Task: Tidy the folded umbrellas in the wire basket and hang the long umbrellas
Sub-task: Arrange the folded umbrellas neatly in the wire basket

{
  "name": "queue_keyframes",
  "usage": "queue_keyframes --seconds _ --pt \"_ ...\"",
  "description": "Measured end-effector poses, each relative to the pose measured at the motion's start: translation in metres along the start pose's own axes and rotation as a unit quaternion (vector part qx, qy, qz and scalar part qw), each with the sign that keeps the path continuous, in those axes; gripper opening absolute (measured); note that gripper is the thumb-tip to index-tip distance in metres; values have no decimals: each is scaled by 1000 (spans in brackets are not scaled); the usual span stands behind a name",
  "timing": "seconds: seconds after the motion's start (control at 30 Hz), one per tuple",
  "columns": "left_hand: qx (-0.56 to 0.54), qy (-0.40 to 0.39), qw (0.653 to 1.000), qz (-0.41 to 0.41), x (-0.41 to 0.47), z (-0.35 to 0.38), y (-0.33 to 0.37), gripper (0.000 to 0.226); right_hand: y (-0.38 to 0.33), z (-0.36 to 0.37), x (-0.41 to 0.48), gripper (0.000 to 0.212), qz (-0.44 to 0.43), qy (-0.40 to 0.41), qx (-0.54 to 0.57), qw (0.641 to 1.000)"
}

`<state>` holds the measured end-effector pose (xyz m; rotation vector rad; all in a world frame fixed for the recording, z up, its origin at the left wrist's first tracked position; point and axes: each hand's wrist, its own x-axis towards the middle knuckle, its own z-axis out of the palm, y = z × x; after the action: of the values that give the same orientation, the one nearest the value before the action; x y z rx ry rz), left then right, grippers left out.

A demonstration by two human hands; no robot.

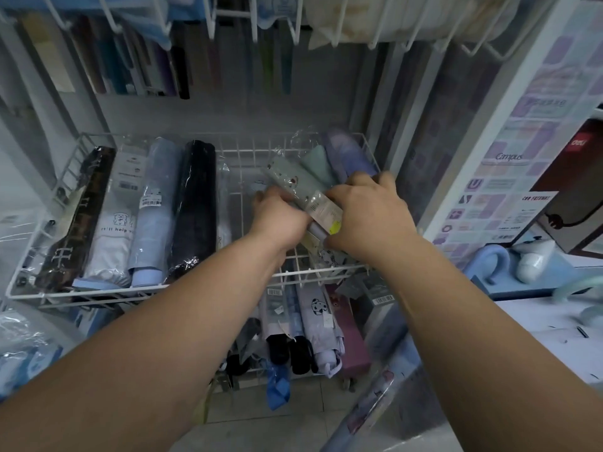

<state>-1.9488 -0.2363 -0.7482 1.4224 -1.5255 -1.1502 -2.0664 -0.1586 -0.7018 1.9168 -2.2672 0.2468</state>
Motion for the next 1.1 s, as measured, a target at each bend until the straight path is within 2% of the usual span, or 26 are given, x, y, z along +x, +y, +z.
queue_keyframes --seconds 0.13,0.27,0.43,0.53,0.63,0.7,0.77,0.87,0.93,1.03,1.1 --pt "-183 64 978 -79 7 4 -4 81 1 14 7 50 -25 66 -22 997" --pt "-228 28 969 -90 -1 6 2 81 1 8 2 30 -11 53 -7 999" --pt "-200 -15 977 -74 -1 5 10 62 -5 1 1 32 20 42 -78 996" --pt "-191 -10 980 -47 -3 5 11 36 -9 6 1 28 27 52 -89 994" --pt "-184 -4 983 -7 0 -1 7 38 -12 8 0 18 32 82 -68 994" --pt "-157 -3 987 17 3 -13 3 65 -16 9 -3 19 19 101 -52 993" --pt "-102 -1 993 57 5 -31 1 73 -23 8 -4 28 -4 111 -39 993" --pt "15 4 994 104 10 -54 0 73 -40 10 -3 38 -23 107 -7 994" --pt "111 20 986 119 15 -67 -2 74 -49 14 0 39 -2 91 52 995" --pt "230 2 964 129 23 -80 -4 68 -60 23 -1 41 28 75 130 988" --pt "305 -16 942 140 28 -80 -4 56 -66 26 -2 41 50 67 178 980"
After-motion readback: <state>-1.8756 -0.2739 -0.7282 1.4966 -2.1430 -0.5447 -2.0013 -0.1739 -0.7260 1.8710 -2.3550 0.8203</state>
